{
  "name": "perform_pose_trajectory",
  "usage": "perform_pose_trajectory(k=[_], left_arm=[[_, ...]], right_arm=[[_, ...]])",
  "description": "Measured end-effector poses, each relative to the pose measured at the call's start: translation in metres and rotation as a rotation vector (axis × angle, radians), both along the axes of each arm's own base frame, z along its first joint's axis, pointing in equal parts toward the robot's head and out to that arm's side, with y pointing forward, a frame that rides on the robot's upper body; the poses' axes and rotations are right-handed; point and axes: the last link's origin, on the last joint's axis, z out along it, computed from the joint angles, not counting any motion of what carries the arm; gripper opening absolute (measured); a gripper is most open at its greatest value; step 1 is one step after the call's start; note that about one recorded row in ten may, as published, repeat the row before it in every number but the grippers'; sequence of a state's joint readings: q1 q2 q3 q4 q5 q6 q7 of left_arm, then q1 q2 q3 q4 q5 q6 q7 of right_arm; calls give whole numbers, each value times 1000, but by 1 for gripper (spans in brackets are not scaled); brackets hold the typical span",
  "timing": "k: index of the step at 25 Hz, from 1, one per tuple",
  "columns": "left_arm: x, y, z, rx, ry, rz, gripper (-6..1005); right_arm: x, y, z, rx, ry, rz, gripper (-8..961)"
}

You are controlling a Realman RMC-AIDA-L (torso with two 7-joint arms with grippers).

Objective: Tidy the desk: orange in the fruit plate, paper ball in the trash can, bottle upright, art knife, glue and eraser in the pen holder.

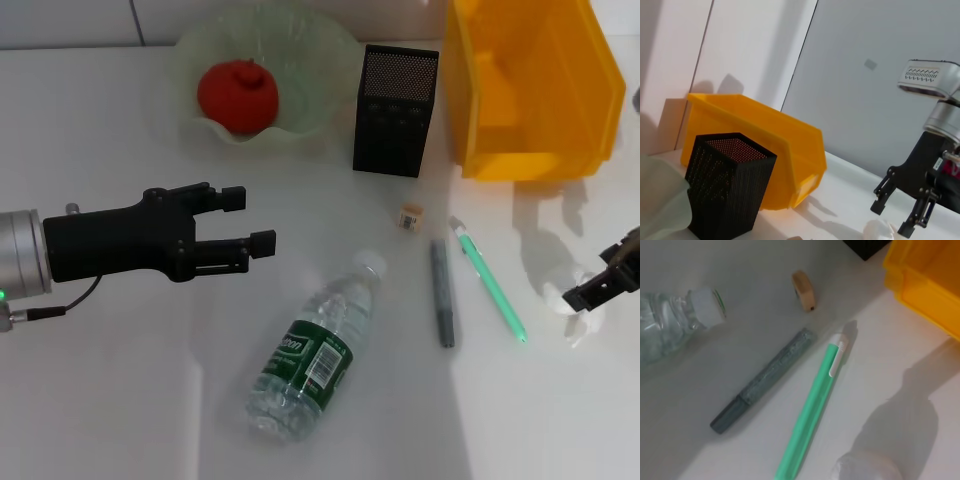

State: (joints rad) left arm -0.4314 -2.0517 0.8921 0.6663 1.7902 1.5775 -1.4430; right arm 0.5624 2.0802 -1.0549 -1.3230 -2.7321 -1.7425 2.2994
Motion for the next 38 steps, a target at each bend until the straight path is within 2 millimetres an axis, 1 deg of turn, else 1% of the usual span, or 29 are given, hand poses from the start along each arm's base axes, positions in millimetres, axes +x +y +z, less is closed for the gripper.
perform_pose_trajectory(k=[5, 8, 9, 15, 16, 17, 20, 23, 24, 25, 26, 27, 29, 30, 31, 35, 38], left_arm=[[3, 2, -2, -2, -5, 4, 823], [3, 2, -2, 0, -8, 5, 821], [3, 2, -2, 1, -9, 6, 821], [2, 3, -2, 9, -7, 13, 817], [2, 4, -2, 10, -6, 14, 816], [2, 4, -2, 10, -6, 14, 816], [1, 3, -2, 12, -8, 19, 814], [0, 3, -1, 18, -12, 27, 812], [-1, 2, -1, 21, -13, 30, 812], [-1, 2, 0, 23, -13, 31, 811], [-2, 2, 0, 25, -13, 31, 811], [-2, 2, 0, 25, -14, 31, 810], [-2, 1, -1, 24, -15, 32, 809], [-2, 1, -1, 22, -17, 32, 808], [-1, 0, -2, 21, -19, 31, 808], [-1, -1, -3, 17, -22, 28, 805], [-1, -2, -4, 9, -21, 25, 804]], right_arm=[[4, 11, -25, -29, -1, 3, 835], [6, 14, -35, -44, -5, 1, 835], [6, 15, -36, -43, -5, 1, 835], [4, 16, -34, -27, -6, 7, 746], [1, 16, -30, -15, -7, 7, 709], [1, 16, -30, -15, -7, 7, 673], [-11, 15, -15, 23, -8, 15, 563], [-35, 14, 12, 121, -13, 72, 557], [-45, 15, 25, 181, -9, 110, 555], [-52, 16, 32, 219, -6, 137, 553], [-64, 21, 51, 327, 0, 209, 551], [-64, 21, 51, 327, 0, 209, 558], [-69, 31, 61, 419, 5, 263, 572], [-70, 42, 64, 487, 23, 300, 578], [-70, 42, 64, 487, 23, 300, 585], [-66, 64, 59, 583, 84, 347, 613], [-64, 72, 56, 629, 148, 378, 633]])
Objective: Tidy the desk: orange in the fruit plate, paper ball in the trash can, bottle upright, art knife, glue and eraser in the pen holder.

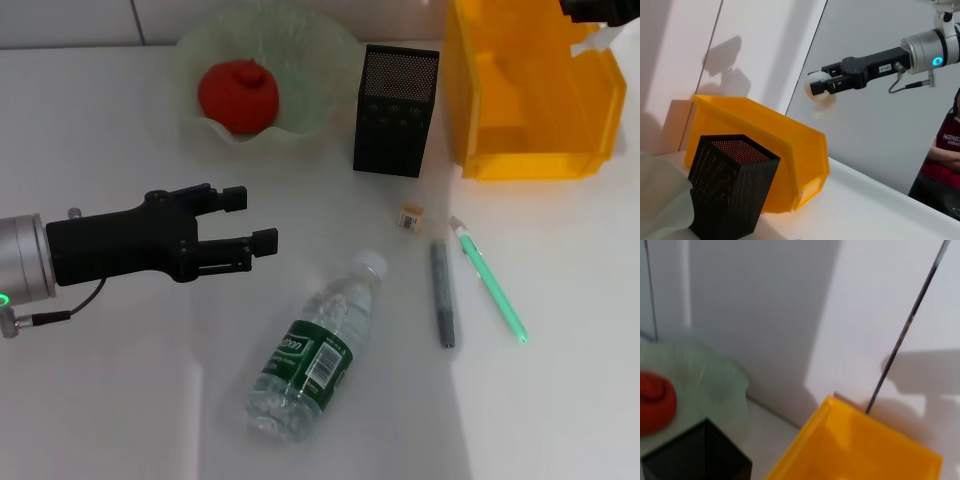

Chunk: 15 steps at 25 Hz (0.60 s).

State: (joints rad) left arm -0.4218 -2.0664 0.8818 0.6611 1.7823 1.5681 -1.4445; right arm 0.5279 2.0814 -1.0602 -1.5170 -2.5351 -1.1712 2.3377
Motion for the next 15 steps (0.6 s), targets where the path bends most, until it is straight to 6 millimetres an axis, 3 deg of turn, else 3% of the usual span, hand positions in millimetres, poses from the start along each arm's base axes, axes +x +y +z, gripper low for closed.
perform_pose_trajectory(k=[9, 15], left_arm=[[3, 2, 0, -4, -1, -7, 798], [12, 11, 5, -18, -7, 4, 795]], right_arm=[[8, -3, 0, 39, 110, 57, 691], [21, -28, 8, 53, 235, 93, 708]])
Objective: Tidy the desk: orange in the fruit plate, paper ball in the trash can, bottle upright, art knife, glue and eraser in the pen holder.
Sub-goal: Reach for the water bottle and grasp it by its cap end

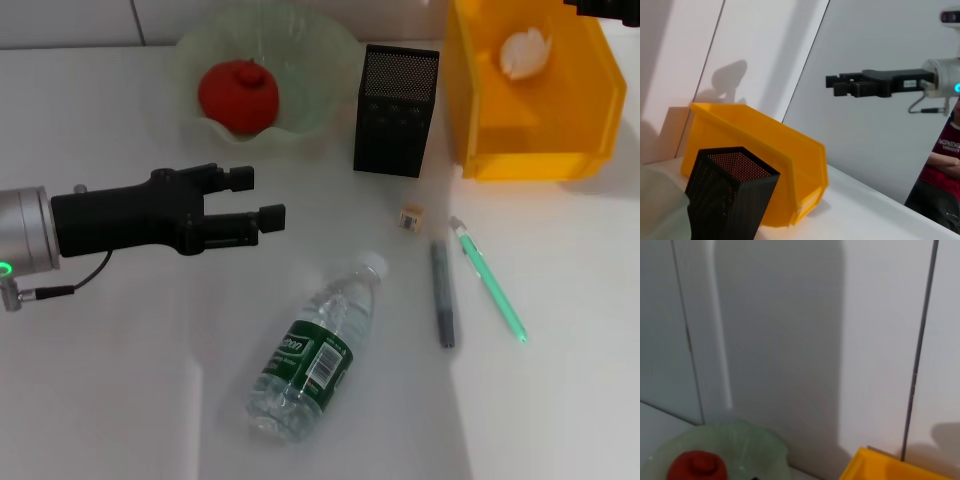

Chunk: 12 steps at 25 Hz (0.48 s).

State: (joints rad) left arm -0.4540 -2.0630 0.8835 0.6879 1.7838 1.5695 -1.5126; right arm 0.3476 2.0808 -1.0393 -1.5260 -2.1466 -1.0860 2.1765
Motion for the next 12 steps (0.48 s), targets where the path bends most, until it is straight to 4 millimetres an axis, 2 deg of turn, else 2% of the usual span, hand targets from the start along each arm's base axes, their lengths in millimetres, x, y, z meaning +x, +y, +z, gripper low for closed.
perform_pose_trajectory(k=[3, 6, 9, 12], left_arm=[[17, 16, 13, -38, 26, 31, 793], [42, 31, 29, -78, 108, 74, 792], [71, 45, 41, -111, 168, 156, 790], [98, 54, 46, -140, 229, 206, 788]], right_arm=[[13, -26, 2, -53, 66, 52, 708], [32, -53, -2, -148, 132, 67, 708], [57, -82, -16, -241, 276, 120, 708], [83, -110, -31, -257, 414, 214, 708]])
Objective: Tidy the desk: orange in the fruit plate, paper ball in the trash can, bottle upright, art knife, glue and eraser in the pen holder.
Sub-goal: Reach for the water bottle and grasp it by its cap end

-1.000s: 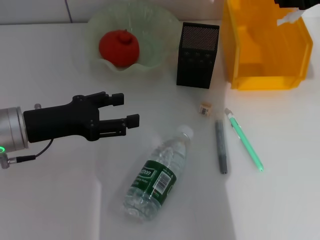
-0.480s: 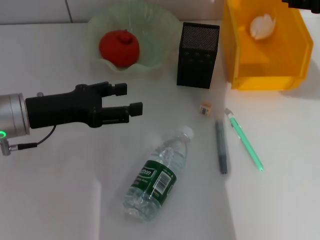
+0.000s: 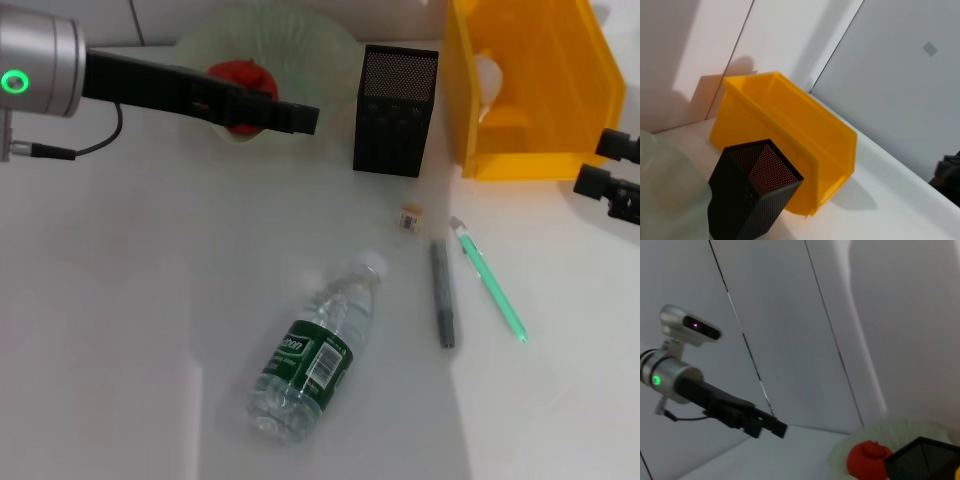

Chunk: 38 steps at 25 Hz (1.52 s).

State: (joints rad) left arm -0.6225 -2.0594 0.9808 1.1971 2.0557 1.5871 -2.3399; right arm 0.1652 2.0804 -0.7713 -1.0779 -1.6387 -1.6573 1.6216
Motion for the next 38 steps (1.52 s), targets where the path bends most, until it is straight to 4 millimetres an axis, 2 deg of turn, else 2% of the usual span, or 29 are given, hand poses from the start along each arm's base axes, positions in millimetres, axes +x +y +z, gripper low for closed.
perform_pose_trajectory(k=[2, 4, 6, 7, 9, 10, 12, 16, 19, 24, 29, 38], left_arm=[[15, 3, -2, -22, 60, 28, 787], [15, 3, -2, -22, 60, 28, 786], [37, 4, -19, -74, 166, 68, 785], [48, 1, -34, -109, 216, 74, 784], [56, -2, -49, -128, 253, 73, 783], [56, -2, -49, -128, 253, 73, 782], [60, -3, -64, -124, 283, 63, 781], [52, -1, -79, -113, 298, 79, 779], [34, 0, -96, -129, 321, 125, 777], [20, 0, -107, -145, 334, 167, 774], [17, -3, -117, -153, 340, 162, 771], [18, -10, -135, -150, 351, 130, 766]], right_arm=[[15, -16, -9, 16, 60, 36, 708], [27, -29, -18, 30, 91, 48, 708], [37, -38, -27, 34, 107, 37, 708], [40, -42, -32, 30, 111, 28, 708], [47, -48, -43, 4, 102, 7, 708], [47, -48, -43, 4, 102, 7, 708], [49, -51, -47, -14, 92, -7, 708], [52, -58, -55, -22, 70, 1, 708], [52, -64, -67, -70, 49, 25, 708], [51, -62, -75, -94, 46, 23, 708], [49, -57, -83, -98, 54, 18, 708], [49, -55, -86, -99, 53, 12, 708]])
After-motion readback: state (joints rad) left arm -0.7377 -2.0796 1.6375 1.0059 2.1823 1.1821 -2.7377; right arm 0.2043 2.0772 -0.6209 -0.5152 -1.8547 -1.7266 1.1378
